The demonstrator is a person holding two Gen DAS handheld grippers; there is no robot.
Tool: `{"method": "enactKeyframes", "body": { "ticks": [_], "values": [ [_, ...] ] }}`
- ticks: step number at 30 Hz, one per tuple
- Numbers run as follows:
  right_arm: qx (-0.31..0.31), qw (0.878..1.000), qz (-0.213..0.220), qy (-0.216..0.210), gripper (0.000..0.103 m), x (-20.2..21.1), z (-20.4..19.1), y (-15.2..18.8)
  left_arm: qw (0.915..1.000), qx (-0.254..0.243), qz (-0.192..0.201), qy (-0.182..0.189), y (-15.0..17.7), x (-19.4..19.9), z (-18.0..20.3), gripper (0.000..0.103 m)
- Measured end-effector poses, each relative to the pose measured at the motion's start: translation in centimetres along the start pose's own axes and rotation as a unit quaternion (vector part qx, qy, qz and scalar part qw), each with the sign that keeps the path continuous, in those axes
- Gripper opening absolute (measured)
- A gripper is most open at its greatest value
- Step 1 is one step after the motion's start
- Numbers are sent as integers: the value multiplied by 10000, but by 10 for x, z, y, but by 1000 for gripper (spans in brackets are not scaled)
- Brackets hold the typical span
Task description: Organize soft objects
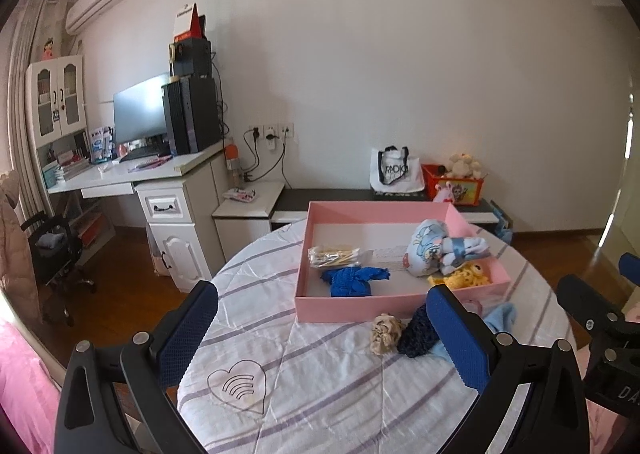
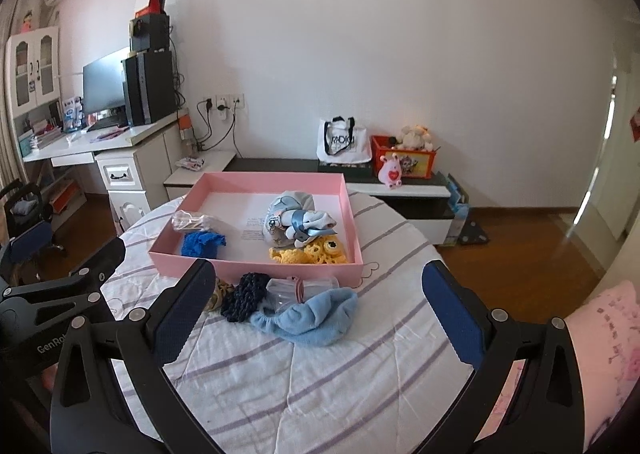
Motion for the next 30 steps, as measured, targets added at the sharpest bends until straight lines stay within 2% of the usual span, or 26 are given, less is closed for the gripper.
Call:
{"method": "enactKeyframes", "body": {
  "ticks": [16,30],
  "values": [
    [146,9959,887,93,103,83,-3,0,9970,86,771,34,20,100,-1,103],
    [237,9894,1427,162,103,124,-4,-2,9919,74,1272,-4,31,142,5,103]
  ]
}}
Point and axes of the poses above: each gripper's, at about its wrist camera, not at the fingertips, and x roughly against the way its jaws point, z to its right, y to its underside, the point moved 2 cm from there along -x, roughly the way its jaws point
